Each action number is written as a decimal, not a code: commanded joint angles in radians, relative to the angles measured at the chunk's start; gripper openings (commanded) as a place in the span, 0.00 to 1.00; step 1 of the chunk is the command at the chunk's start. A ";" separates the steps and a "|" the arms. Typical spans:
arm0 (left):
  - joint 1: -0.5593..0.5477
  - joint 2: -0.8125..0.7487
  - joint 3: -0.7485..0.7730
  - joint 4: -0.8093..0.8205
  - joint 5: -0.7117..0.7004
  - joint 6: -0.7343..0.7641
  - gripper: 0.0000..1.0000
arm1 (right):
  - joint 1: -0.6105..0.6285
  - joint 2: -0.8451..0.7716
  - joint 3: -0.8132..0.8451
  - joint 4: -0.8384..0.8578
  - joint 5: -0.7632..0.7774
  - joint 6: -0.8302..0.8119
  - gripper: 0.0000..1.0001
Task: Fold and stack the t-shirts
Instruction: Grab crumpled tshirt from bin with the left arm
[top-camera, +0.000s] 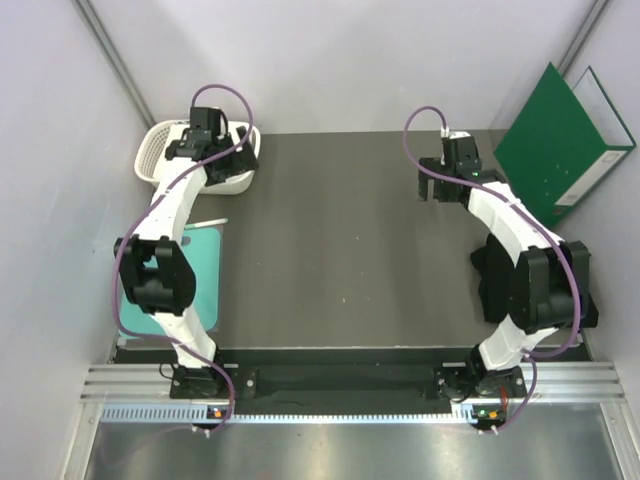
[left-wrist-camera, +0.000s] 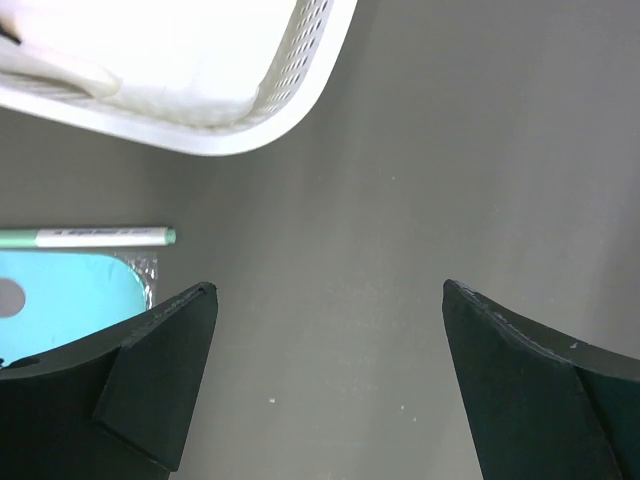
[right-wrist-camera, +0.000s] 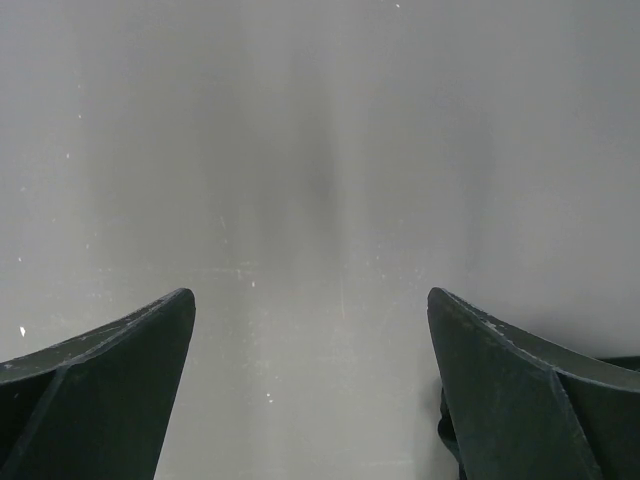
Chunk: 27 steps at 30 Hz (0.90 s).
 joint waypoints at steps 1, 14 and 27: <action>0.001 0.037 0.083 0.057 0.007 0.038 0.99 | 0.003 0.034 0.099 -0.021 0.000 -0.021 0.99; 0.007 0.183 0.299 -0.034 -0.196 0.078 0.99 | 0.002 0.127 0.270 -0.062 -0.029 0.037 1.00; 0.183 0.447 0.557 -0.039 -0.059 -0.026 0.99 | 0.002 0.187 0.330 -0.053 -0.037 0.056 1.00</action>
